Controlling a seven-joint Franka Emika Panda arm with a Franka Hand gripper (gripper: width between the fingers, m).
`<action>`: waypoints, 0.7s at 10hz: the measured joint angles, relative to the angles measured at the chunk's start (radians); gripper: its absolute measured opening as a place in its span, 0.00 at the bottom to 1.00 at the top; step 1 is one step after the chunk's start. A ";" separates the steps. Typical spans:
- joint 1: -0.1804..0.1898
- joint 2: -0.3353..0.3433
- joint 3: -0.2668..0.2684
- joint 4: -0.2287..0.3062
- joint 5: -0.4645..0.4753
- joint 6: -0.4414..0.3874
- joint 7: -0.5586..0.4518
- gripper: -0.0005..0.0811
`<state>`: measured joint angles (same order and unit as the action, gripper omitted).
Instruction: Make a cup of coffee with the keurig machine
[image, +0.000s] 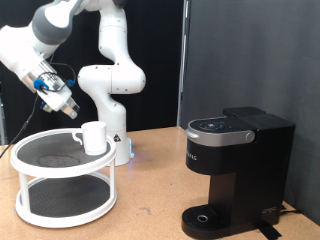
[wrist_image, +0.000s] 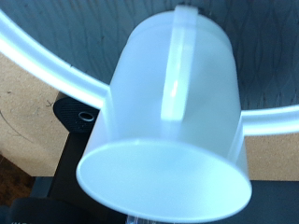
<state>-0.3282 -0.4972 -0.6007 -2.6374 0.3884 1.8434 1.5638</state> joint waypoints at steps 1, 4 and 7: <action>0.000 0.003 -0.003 -0.014 0.000 0.020 -0.011 0.90; 0.000 0.020 -0.008 -0.039 -0.001 0.065 -0.032 0.91; 0.000 0.044 -0.016 -0.046 -0.001 0.098 -0.055 0.91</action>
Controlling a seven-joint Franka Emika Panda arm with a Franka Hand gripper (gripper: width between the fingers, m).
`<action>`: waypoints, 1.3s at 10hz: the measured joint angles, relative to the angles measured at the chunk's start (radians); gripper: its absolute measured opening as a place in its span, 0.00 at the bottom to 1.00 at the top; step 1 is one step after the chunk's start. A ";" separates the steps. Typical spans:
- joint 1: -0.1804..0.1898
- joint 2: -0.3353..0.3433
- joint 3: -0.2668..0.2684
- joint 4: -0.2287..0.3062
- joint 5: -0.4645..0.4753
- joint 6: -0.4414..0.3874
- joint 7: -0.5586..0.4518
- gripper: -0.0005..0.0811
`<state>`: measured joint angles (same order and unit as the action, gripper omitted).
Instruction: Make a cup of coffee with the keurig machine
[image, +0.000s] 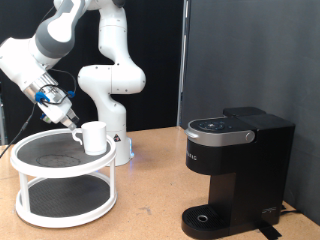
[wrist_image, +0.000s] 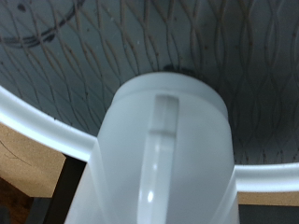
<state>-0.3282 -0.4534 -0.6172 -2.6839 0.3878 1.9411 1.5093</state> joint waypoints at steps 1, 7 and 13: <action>0.000 0.009 -0.001 -0.002 0.000 0.010 -0.010 0.91; 0.005 0.039 -0.001 -0.017 0.042 0.045 -0.015 0.91; 0.015 0.053 0.000 -0.024 0.086 0.064 -0.036 0.26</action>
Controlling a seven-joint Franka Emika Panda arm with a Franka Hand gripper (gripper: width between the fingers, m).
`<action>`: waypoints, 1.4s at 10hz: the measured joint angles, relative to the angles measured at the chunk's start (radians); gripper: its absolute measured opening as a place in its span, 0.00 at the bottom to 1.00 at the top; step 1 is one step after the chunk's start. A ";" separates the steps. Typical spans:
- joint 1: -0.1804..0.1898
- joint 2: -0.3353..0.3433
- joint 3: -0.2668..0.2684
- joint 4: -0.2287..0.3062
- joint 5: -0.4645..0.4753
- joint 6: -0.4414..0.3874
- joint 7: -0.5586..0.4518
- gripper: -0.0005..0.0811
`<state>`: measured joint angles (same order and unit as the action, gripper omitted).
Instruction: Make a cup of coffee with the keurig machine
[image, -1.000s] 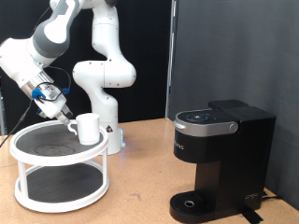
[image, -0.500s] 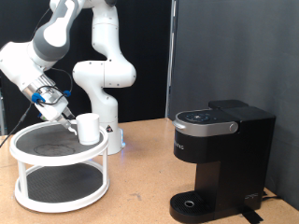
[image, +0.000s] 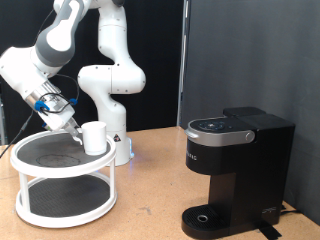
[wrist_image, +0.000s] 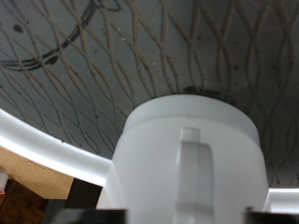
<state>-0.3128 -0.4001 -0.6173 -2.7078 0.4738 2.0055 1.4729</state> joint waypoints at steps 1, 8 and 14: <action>0.001 0.003 0.000 0.000 0.002 0.001 -0.002 0.26; -0.009 -0.008 -0.016 0.110 0.000 -0.263 0.026 0.01; -0.014 -0.023 0.035 0.121 0.050 -0.299 0.138 0.01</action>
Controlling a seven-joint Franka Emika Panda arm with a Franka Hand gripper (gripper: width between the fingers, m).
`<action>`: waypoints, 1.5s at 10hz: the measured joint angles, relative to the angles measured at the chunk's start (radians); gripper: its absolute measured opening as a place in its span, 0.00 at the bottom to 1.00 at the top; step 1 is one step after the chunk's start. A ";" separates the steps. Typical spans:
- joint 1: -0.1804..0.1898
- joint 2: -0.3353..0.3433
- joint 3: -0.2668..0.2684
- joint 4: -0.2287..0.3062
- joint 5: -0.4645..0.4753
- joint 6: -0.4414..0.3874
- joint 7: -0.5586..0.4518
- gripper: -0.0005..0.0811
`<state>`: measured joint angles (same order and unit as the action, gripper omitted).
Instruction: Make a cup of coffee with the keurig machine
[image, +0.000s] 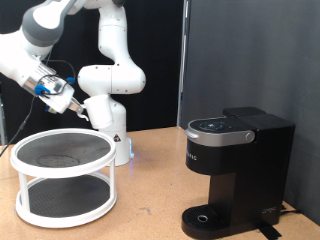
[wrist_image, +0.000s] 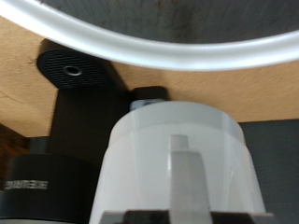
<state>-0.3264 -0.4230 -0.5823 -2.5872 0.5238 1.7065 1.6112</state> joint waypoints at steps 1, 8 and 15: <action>0.002 -0.014 0.044 -0.029 0.056 0.070 0.056 0.01; 0.108 0.000 0.305 -0.114 0.337 0.490 0.245 0.01; 0.153 0.069 0.349 -0.103 0.399 0.544 0.226 0.01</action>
<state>-0.1739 -0.3538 -0.2335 -2.6899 0.9231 2.2508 1.8375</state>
